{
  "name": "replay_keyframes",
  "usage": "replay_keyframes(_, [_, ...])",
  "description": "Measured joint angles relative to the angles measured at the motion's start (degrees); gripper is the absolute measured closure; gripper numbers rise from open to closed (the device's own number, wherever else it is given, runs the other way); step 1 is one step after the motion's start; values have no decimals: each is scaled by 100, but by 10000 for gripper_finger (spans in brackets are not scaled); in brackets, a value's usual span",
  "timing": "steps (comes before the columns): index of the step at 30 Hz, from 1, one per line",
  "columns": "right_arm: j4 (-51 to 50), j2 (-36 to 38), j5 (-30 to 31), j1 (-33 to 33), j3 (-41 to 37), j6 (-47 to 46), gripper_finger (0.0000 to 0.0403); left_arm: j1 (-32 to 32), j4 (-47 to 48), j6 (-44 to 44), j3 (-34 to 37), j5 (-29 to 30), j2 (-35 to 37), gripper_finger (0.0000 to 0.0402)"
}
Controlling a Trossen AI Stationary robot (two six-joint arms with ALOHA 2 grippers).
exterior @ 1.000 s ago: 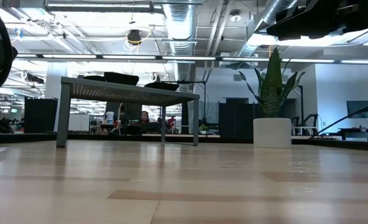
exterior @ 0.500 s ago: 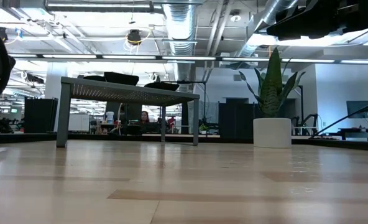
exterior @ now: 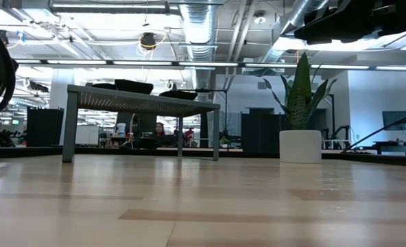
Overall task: Pick & Place Mini shaped plates
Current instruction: Stack the black leaf-shaped plate on the black leaf-shaped plate on the shelf
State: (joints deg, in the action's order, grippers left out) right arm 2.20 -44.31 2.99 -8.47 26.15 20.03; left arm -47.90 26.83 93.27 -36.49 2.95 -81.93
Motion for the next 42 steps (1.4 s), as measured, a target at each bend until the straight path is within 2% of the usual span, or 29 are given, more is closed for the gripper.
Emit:
replay_keyframes(5, [1,0,1,0,0,2,310,0,-87,-247,-214,48,0,395])
replay_keyframes(14, [1,0,1,0,0,0,310,26,-128,-786,-525,542,2,396])
replay_keyframes(16, [1,0,-1,-1,0,-2,310,69,-125,-794,-508,512,2,396])
replay_keyframes(19, [1,0,0,0,0,-2,310,122,-149,-800,-503,121,2,391])
replay_keyframes(22, [1,0,0,-1,0,0,310,117,-140,-802,-503,-373,2,376])
replay_keyframes(27, [4,0,-1,-2,0,0,310,30,-138,-799,-503,-740,2,332])
replay_keyframes(34, [2,0,-1,-2,0,0,310,-23,-141,-851,-503,-376,-17,271])
replay_keyframes(37, [1,0,-1,-2,0,0,310,-26,-165,-1040,-503,-160,-155,262])
replay_keyframes(42, [0,1,-1,-2,0,-1,310,-26,-271,-1073,-503,-361,-609,261])
